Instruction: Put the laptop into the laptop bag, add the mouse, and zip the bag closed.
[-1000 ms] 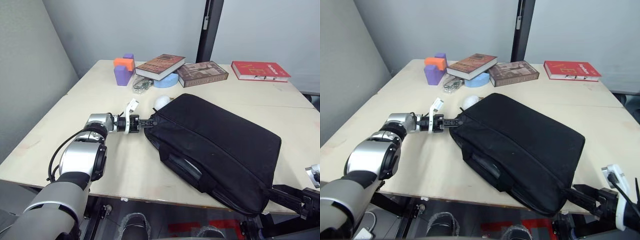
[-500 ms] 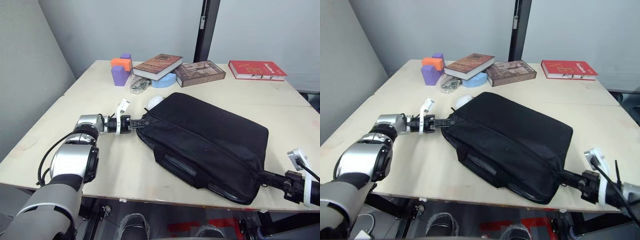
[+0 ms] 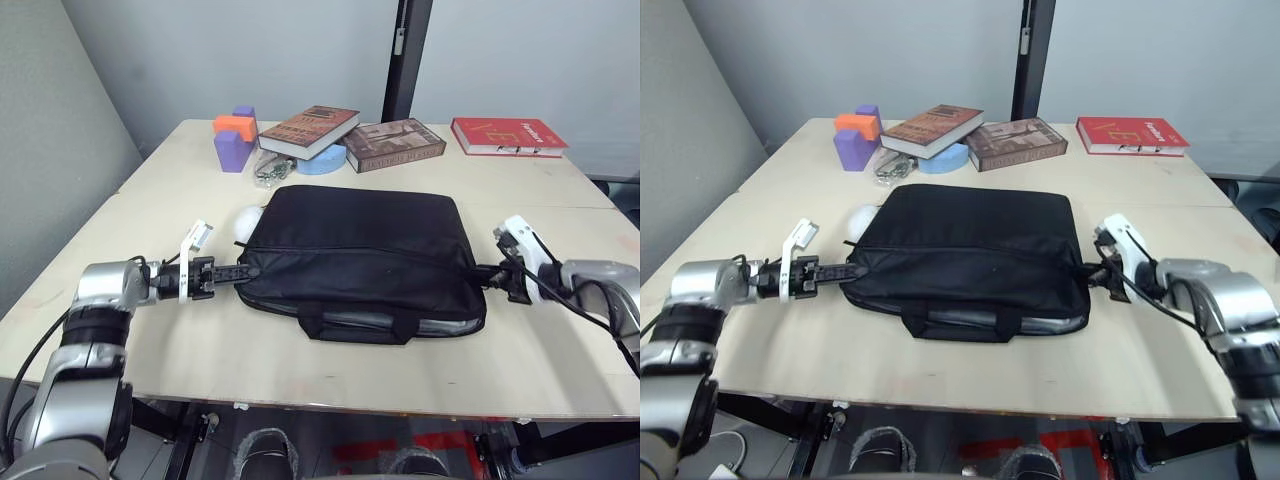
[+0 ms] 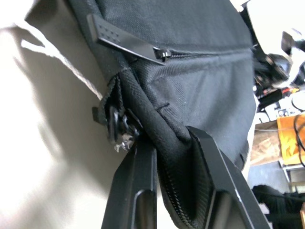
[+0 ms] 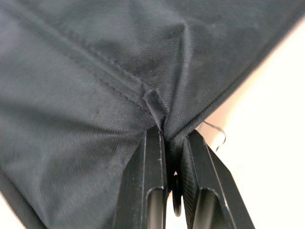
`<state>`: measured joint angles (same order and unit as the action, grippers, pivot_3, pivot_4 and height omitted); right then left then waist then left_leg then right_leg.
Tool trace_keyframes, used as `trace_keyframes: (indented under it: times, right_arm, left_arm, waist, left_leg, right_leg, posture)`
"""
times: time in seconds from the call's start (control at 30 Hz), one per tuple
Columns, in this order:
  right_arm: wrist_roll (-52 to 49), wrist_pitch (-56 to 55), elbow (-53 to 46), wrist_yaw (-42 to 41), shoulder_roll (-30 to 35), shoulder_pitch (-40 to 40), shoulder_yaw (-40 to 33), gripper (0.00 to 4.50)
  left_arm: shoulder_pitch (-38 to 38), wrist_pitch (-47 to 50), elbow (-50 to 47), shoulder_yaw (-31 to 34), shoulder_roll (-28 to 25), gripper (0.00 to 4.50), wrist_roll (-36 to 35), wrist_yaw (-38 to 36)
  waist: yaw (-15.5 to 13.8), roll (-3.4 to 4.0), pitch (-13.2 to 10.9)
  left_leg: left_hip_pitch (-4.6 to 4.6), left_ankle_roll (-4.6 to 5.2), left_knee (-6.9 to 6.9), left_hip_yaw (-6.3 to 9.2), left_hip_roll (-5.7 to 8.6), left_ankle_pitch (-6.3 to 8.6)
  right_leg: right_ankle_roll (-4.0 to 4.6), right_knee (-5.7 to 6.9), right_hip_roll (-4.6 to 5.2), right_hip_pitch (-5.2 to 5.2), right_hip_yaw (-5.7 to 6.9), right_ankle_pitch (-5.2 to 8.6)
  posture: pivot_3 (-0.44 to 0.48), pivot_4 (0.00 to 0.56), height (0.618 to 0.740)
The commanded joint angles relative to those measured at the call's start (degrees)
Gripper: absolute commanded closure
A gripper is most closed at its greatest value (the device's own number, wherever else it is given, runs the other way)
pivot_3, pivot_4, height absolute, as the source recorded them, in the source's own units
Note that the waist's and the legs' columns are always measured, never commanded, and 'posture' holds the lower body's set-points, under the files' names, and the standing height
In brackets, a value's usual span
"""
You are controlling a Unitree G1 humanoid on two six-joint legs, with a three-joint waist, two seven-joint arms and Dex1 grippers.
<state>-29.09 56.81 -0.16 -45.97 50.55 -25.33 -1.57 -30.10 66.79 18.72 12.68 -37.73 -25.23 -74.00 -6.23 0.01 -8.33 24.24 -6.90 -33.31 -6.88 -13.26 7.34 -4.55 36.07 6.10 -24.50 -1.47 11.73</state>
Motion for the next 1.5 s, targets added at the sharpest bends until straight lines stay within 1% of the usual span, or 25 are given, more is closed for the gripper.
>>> trace_keyframes:
  times: [0.03, 0.13, 0.2, 0.3, 0.43, 0.53, 0.57, 0.73, 0.87, 0.93, 1.0, 1.07, 1.1, 1.17, 1.2, 1.23, 1.27, 1.33, 1.5]
  right_arm:
    - [0.4, -0.2, -0.4, -2.3, 0.0, -4.3, 1.6, 4.47]
    - [1.4, -0.7, 0.6, -4.1, -0.2, -5.9, 3.6, 4.47]
    - [2.1, -0.5, 1.1, -5.0, -0.4, -6.3, 4.5, 4.47]
    - [1.9, -0.3, -0.7, -6.7, 0.2, -4.9, 4.2, 4.47]
    - [2.0, -0.1, -1.1, -7.3, 0.3, -4.5, 3.9, 4.47]
    - [-2.0, 1.6, -10.1, -9.9, 3.1, 1.1, 0.7, 4.47]
    - [-2.6, 1.9, -11.6, -10.0, 3.4, 2.1, -0.1, 4.47]
    - [-2.0, 2.2, -11.7, -9.1, 2.9, 3.1, -0.8, 4.47]
    - [-1.6, 1.9, -10.6, -8.8, 2.2, 3.2, -1.2, 4.47]
    - [-1.6, 2.1, -9.7, -8.8, 2.2, 3.2, -2.0, 3.50]
    - [-2.5, 2.5, -9.5, -9.3, 2.2, 3.1, -3.4, 2.91]
    - [-3.3, 2.9, -9.7, -9.9, 2.7, 3.1, -4.5, 2.15]
    - [-3.2, 2.7, -9.7, -10.3, 3.4, 3.3, -4.7, 1.88]
    - [-3.5, 2.5, -9.2, -11.1, 4.8, 3.8, -5.5, 1.14]
    - [-3.8, 1.9, -9.6, -12.2, 6.0, 4.7, -6.1, 0.79]
    - [-4.0, 1.3, -9.9, -13.4, 7.4, 5.7, -7.0, 0.56]
    - [-4.2, 0.7, -9.8, -14.5, 8.8, 6.7, -8.2, 0.09]
    - [-4.5, -0.4, -9.0, -15.8, 11.4, 8.1, -10.8, 0.04]
    - [-6.4, -1.0, -7.3, -17.8, 14.9, 9.2, -17.1, 0.04]
  left_arm:
    - [2.8, 7.2, -15.6, 6.6, 1.9, 3.68, -9.5, 4.1]
    - [7.3, 11.1, -23.5, 10.1, 4.4, 3.68, -13.3, 8.8]
    - [9.2, 12.1, -25.4, 11.6, 5.7, 3.68, -14.3, 11.6]
    - [11.2, 12.2, -26.5, 12.2, 6.2, 3.68, -14.9, 14.6]
    - [11.8, 12.0, -26.8, 12.3, 6.1, 3.68, -16.6, 16.6]
    - [13.0, 11.5, -25.2, 12.4, 5.1, 3.68, -16.7, 17.2]
    - [13.0, 10.9, -24.3, 12.0, 4.9, 3.68, -16.5, 17.3]
    - [10.1, 8.9, -19.8, 9.6, 4.2, 3.68, -16.0, 17.9]
    - [9.7, 7.4, -19.5, 6.8, 2.4, 3.68, -16.8, 15.9]
    - [10.0, 6.9, -19.5, 5.8, 1.2, 3.04, -17.0, 15.1]
    - [9.8, 5.4, -18.2, 5.2, -0.1, 2.43, -16.2, 14.7]
    - [8.8, 3.7, -15.6, 5.2, -1.1, 1.65, -14.7, 15.2]
    - [8.2, 2.4, -14.3, 5.0, -1.8, 1.33, -13.8, 15.4]
    - [7.6, 0.3, -12.6, 4.4, -3.8, 0.59, -12.9, 14.7]
    - [7.3, -0.2, -12.0, 4.3, -4.9, 0.58, -13.0, 14.1]
    - [6.9, -0.8, -11.4, 4.3, -6.3, 0.58, -13.0, 13.2]
    - [6.6, -1.2, -10.8, 4.4, -7.9, 0.58, -13.1, 12.2]
    - [6.8, -3.0, -10.8, 4.1, -11.4, 0.58, -13.2, 9.5]
    - [7.2, -9.7, -12.6, 2.7, -18.7, 0.58, -13.0, 1.7]
  waist:
    - [0.1, 0.00, 0.0]
    - [0.1, 0.00, 0.0]
    - [0.1, 0.00, 0.0]
    - [0.1, -0.01, 0.0]
    - [0.1, -0.01, 0.0]
    - [-0.1, -0.01, 0.0]
    - [-0.1, -0.02, 0.0]
    - [0.2, -0.01, 0.0]
    - [0.3, -0.01, 0.0]
    - [0.4, -0.01, 0.0]
    - [0.4, -0.01, 0.0]
    - [0.4, -0.01, 0.0]
    - [0.3, -0.01, 0.0]
    - [0.4, 0.00, 0.0]
    - [0.4, 0.00, 0.0]
    - [0.3, -0.01, 0.0]
    - [0.2, 0.00, 0.0]
    - [0.2, -0.01, 0.0]
    - [0.2, -0.02, 0.0]
  left_leg:
    - [0.01, 0.00, -0.02, 0.00, 0.00, 0.00]
    - [0.17, 0.01, -0.05, 0.01, 0.02, 0.00]
    - [0.23, 0.02, -0.09, 0.01, 0.02, -0.01]
    - [0.22, 0.04, -0.16, 0.02, 0.00, -0.02]
    - [0.23, 0.06, -0.20, 0.02, -0.01, -0.02]
    - [0.24, 0.15, -0.18, 0.02, 0.00, -0.08]
    - [0.26, 0.28, -0.16, 0.02, -0.01, -0.16]
    - [0.25, 0.30, -0.23, -0.01, -0.04, -0.15]
    - [0.24, 0.13, -0.36, -0.02, -0.04, -0.05]
    - [0.25, 0.14, -0.37, -0.02, -0.04, -0.05]
    - [0.24, 0.14, -0.37, -0.03, -0.04, -0.05]
    - [0.23, 0.14, -0.41, -0.03, -0.04, -0.05]
    - [0.22, 0.14, -0.46, -0.03, -0.04, -0.05]
    - [0.22, 0.14, -0.55, -0.03, -0.04, -0.04]
    - [0.22, 0.14, -0.58, -0.03, -0.04, -0.04]
    - [0.21, 0.14, -0.59, -0.03, -0.04, -0.05]
    - [0.22, 0.13, -0.61, -0.03, -0.04, -0.04]
    - [0.23, 0.12, -0.61, -0.04, -0.04, -0.04]
    - [0.20, 0.13, -0.60, -0.08, -0.04, -0.03]
  right_leg:
    - [0.00, 0.00, 0.00, 0.00, 0.00, 0.00]
    - [0.01, -0.04, 0.01, -0.07, 0.01, 0.00]
    - [0.01, 0.01, 0.01, -0.14, 0.01, 0.00]
    - [0.01, 0.06, -0.01, -0.15, 0.00, 0.00]
    - [0.01, 0.06, -0.01, -0.15, -0.01, -0.01]
    - [0.01, 0.04, -0.01, -0.16, -0.02, 0.00]
    - [0.01, 0.02, -0.02, -0.17, -0.01, 0.00]
    - [0.01, 0.11, -0.05, -0.22, -0.06, -0.01]
    - [0.02, 0.26, -0.05, -0.24, -0.14, -0.02]
    - [0.02, 0.26, -0.05, -0.24, -0.14, -0.02]
    - [0.02, 0.27, -0.05, -0.24, -0.14, -0.02]
    - [0.02, 0.34, -0.05, -0.25, -0.15, -0.02]
    - [0.02, 0.42, -0.05, -0.26, -0.16, -0.02]
    - [0.02, 0.56, -0.05, -0.29, -0.20, -0.02]
    - [0.02, 0.61, -0.05, -0.31, -0.23, -0.02]
    - [0.02, 0.64, -0.05, -0.31, -0.23, -0.02]
    - [0.02, 0.64, -0.05, -0.31, -0.23, -0.02]
    - [0.02, 0.60, -0.05, -0.31, -0.24, -0.02]
    - [0.02, 0.60, -0.04, -0.31, -0.27, -0.02]
  posture:
    - [0.000, 0.150, 0.730]
    - [0.000, 0.150, 0.730]
    - [0.000, 0.150, 0.730]
    - [0.000, 0.150, 0.730]
    - [0.000, 0.150, 0.730]
    - [0.000, 0.150, 0.730]
    - [0.000, 0.150, 0.730]
    - [0.000, 0.150, 0.730]
    - [0.000, 0.150, 0.730]
    - [0.000, 0.150, 0.730]
    - [0.000, 0.150, 0.730]
    - [0.000, 0.150, 0.730]
    - [0.000, 0.150, 0.730]
    - [0.000, 0.150, 0.730]
    - [0.000, 0.150, 0.730]
    - [0.000, 0.150, 0.730]
    - [0.000, 0.150, 0.730]
    - [0.000, 0.150, 0.730]
    - [0.000, 0.150, 0.730]
